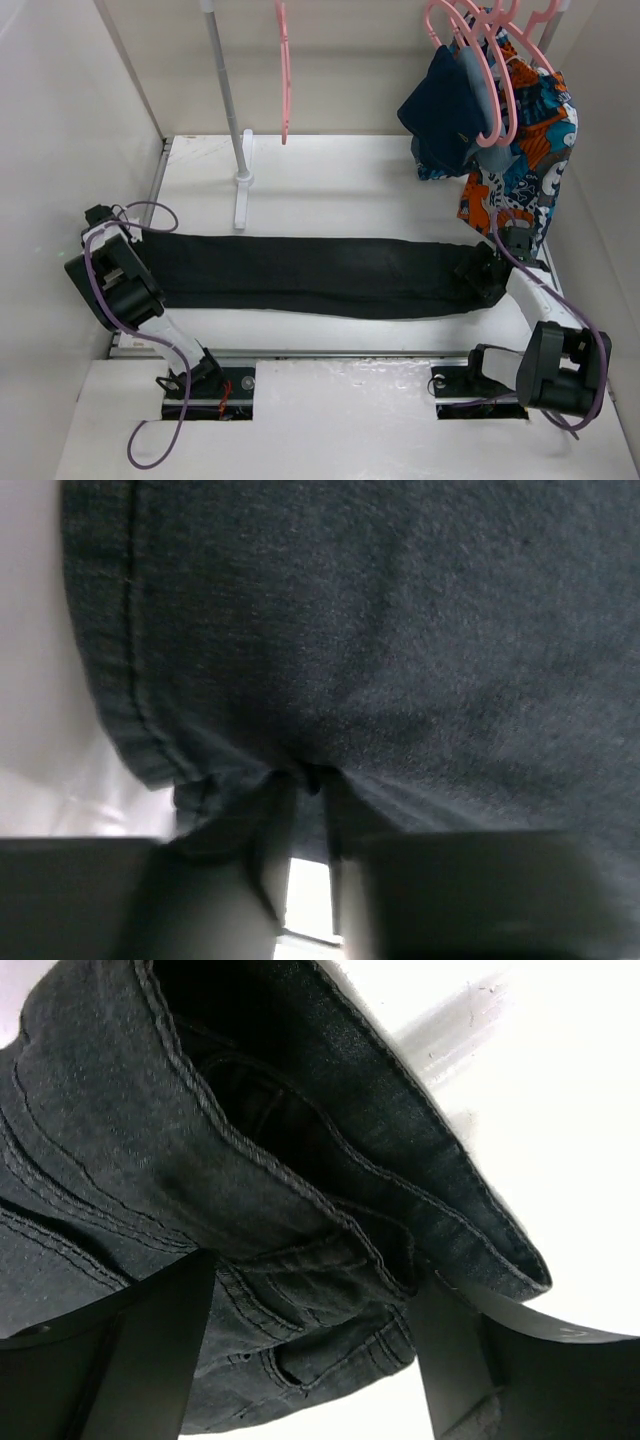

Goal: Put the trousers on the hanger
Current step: Fold the trousers at the center of the board.

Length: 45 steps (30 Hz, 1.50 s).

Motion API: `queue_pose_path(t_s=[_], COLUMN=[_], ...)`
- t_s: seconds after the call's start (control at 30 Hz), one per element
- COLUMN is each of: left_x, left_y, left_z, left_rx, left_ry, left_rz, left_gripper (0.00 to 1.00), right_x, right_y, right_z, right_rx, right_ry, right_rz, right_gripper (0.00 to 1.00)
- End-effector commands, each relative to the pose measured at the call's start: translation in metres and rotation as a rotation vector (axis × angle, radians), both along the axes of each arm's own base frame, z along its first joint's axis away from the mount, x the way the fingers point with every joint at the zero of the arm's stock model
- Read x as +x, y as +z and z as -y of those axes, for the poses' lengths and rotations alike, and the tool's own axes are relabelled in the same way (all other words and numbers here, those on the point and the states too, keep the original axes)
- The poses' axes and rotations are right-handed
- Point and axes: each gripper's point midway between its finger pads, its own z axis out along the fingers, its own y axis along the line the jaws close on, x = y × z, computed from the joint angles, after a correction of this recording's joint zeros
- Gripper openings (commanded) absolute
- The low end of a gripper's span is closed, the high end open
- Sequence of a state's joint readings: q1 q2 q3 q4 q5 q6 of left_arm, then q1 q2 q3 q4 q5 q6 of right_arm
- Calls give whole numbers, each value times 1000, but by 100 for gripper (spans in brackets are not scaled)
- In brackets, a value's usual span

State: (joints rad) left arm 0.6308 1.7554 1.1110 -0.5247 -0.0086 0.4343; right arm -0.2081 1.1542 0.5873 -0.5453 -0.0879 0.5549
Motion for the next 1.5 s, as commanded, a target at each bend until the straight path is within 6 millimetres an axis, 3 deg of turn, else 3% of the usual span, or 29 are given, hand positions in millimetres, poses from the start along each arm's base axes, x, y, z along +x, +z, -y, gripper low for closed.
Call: queue_pose_path(t_s=[0.0,0.03,0.2,0.3,0.37,0.5,0.53,0.57,0.6,0.63,0.67,0.73,0.8,0.9,1.0,1.03,1.13,1.2,1.3,1.37,1.4,1.43,1.47], left_x=[2,3,3,4,6,20,23,34,33,37,47,54,57,52,41,36,34,32,28,27,23,25,23], left_y=[-2,-2,9,23,33,73,81,103,112,121,139,152,173,185,187,178,170,157,149,155,146,143,138], left_z=[0,1,-1,-10,-15,-31,-35,-42,-45,-47,-49,-49,-47,-44,-47,-47,-45,-33,-20,-18,-18,-20,-18], left_rx=[-5,-13,14,71,104,181,192,227,240,251,275,289,311,325,376,371,369,302,249,275,278,286,278], left_ry=[16,13,-20,-30,-46,-48,-56,-54,-58,-57,-67,-75,-83,-82,-85,-80,-93,-112,-105,-93,-87,-87,-87], left_rz=[30,35,55,66,76,128,138,182,177,190,224,245,277,294,268,239,233,229,244,287,273,284,273], left_gripper=[2,0,0,0,0,0,0,0,0,0,0,0,0,0,0,0,0,0,0,0,0,0,0], right_x=[12,12,18,18,19,35,46,50,54,65,68,77,81,74,69,66,75,78,73,51,38,34,33], right_y=[1,0,19,31,38,75,99,111,119,141,142,156,155,163,178,180,188,181,226,249,248,237,208], right_z=[-2,-1,20,31,39,55,60,62,66,69,71,71,67,74,92,96,96,83,69,81,105,115,122], right_rx=[12,4,-113,-179,-227,-323,-354,-368,-392,-409,-423,-425,-407,-398,-417,-422,-412,-352,-354,-431,-526,-552,-557], right_ry=[2,-2,-15,-1,-2,23,23,33,35,38,66,76,107,80,14,-1,23,79,56,-65,-179,-214,-206], right_rz=[42,40,73,67,63,123,172,191,189,230,214,230,223,246,289,295,359,394,600,633,566,498,382], right_gripper=[78,75,26,7,0,0,0,0,0,0,0,0,0,0,0,0,0,0,0,0,0,0,0])
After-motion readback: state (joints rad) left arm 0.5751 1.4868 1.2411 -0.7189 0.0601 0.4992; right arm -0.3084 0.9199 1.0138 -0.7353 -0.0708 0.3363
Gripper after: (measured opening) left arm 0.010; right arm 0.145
